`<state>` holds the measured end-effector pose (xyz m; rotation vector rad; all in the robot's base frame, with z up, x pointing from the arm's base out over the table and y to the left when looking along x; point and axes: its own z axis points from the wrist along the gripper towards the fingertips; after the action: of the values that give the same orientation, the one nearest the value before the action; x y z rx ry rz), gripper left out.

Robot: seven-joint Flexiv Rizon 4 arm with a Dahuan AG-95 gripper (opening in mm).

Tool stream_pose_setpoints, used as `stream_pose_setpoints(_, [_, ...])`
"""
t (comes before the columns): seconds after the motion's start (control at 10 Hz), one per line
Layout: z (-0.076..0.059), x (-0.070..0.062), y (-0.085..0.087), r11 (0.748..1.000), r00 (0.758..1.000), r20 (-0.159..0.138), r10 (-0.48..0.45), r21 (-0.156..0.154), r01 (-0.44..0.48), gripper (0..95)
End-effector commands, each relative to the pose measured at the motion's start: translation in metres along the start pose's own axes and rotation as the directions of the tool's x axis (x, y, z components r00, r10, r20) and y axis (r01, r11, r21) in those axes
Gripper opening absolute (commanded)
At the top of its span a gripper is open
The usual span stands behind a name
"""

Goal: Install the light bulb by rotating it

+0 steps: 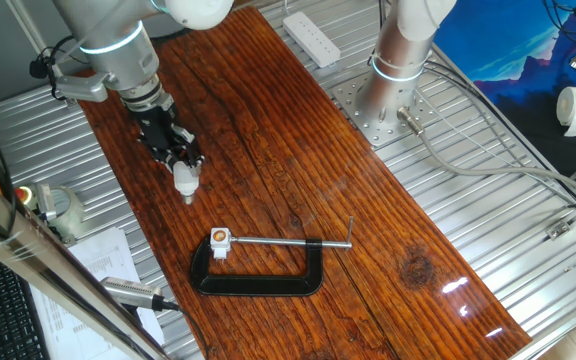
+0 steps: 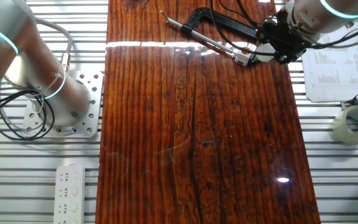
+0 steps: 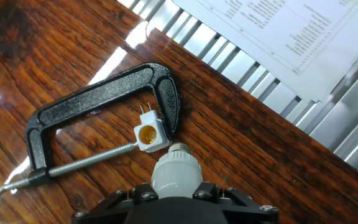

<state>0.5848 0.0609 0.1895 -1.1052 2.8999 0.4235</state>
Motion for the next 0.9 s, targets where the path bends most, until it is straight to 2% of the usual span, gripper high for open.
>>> stream_pose_setpoints(0.1, [0.0,0.0,0.0,0.998,0.998,-0.001,0.055,-0.015,-0.055,0.0])
stream_pose_setpoints(0.2, [0.0,0.0,0.0,0.996,0.996,-0.016,0.087,-0.019,-0.088,0.0])
stream_pose_setpoints(0.4, [0.003,-0.005,0.011,0.992,0.992,-0.019,0.121,-0.017,-0.121,0.0])
stream_pose_setpoints(0.6, [0.007,-0.016,0.028,0.985,0.985,-0.033,0.169,-0.016,-0.17,0.0])
stream_pose_setpoints(0.8, [0.006,-0.025,0.037,0.978,0.977,-0.056,0.205,-0.015,-0.206,0.0])
stream_pose_setpoints(0.9, [0.006,-0.028,0.04,0.976,0.975,-0.058,0.214,-0.016,-0.215,0.0])
